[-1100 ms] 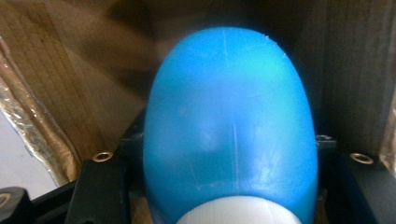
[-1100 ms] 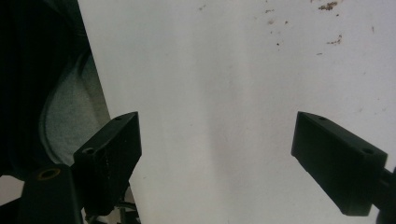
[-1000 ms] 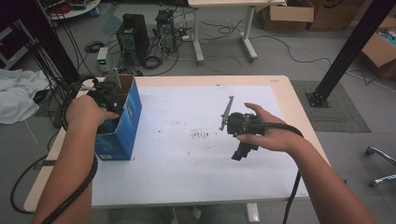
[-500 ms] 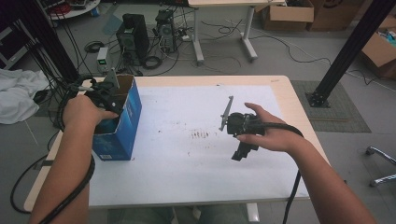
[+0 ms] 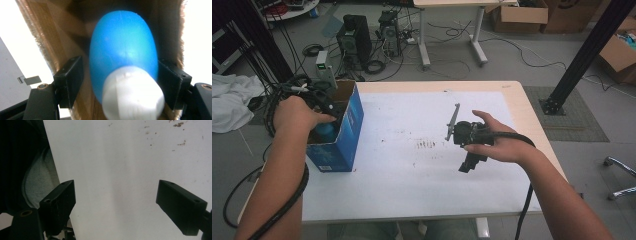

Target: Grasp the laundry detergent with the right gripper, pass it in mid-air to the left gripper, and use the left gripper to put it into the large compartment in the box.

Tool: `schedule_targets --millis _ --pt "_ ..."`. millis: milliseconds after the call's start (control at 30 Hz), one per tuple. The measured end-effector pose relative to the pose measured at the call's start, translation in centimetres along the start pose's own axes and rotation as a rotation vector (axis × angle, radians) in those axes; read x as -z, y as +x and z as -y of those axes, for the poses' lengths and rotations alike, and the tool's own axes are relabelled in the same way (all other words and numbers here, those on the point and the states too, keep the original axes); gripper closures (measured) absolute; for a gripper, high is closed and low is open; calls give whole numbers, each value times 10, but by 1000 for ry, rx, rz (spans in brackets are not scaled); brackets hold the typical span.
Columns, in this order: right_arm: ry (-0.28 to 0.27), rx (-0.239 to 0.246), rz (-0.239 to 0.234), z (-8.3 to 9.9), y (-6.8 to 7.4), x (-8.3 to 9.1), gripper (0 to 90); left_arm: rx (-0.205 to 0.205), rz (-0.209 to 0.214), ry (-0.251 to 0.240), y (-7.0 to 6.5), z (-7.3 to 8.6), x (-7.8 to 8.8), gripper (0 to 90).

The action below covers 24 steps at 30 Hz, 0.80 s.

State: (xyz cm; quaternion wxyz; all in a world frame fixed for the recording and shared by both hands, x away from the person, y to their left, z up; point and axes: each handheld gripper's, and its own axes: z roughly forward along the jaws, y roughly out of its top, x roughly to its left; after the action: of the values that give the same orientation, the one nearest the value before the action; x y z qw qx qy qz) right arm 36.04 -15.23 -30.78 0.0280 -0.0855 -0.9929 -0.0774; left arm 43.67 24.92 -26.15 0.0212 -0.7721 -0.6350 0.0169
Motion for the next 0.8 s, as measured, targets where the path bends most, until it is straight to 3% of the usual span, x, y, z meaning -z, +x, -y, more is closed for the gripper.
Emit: schedule_targets --millis 167,800 --pt "-3 -6 -1 1 0 1 157 10 -3 -33 -1 3 16 251" --pt "-9 -6 -1 -2 -1 2 158 -46 -9 -87 -2 12 63 154"
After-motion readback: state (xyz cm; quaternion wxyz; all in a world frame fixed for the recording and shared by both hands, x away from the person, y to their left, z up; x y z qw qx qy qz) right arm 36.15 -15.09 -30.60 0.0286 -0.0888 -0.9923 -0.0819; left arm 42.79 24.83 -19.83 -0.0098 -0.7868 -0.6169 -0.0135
